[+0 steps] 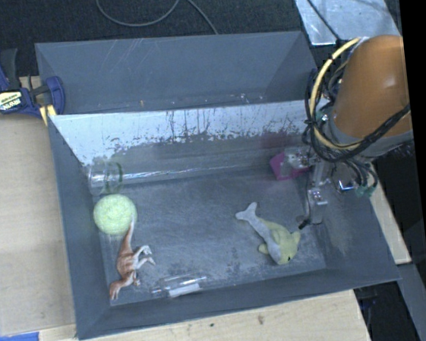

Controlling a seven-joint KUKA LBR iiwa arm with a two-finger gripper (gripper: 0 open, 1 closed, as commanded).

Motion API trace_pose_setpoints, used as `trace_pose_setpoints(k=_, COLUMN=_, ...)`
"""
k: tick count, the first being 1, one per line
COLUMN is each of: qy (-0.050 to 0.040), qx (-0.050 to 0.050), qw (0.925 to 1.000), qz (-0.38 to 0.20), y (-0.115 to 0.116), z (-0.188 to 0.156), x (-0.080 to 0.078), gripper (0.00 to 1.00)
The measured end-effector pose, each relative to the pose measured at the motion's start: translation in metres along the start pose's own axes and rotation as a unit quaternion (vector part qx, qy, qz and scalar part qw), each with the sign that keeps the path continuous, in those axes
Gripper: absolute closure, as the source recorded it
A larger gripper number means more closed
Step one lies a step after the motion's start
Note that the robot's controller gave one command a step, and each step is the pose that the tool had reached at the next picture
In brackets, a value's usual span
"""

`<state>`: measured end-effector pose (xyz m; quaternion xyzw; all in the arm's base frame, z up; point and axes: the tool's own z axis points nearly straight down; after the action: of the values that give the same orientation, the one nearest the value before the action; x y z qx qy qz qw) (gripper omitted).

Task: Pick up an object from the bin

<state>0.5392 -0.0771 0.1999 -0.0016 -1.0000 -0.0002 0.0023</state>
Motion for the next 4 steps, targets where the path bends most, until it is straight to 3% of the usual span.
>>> trace_pose_setpoints(k=1, qy=-0.0042, qx=0.000, qw=1.0000, qz=-0.001, y=0.000, z=-0.005, x=-0.001, gripper=0.00)
trace_pose_setpoints(k=2, qy=-0.0057, qx=0.000, qw=0.9992, qz=0.040, y=-0.017, z=0.062, x=0.022, gripper=0.00)
trace_pose_setpoints(k=3, qy=-0.0032, qx=0.000, qw=1.0000, qz=0.005, y=-0.033, z=0.060, x=0.054, gripper=0.00)
trace_pose_setpoints(k=4, qy=-0.0026, qx=0.000, qw=0.9989, qz=0.047, y=-0.024, z=0.071, x=0.053, gripper=0.00)
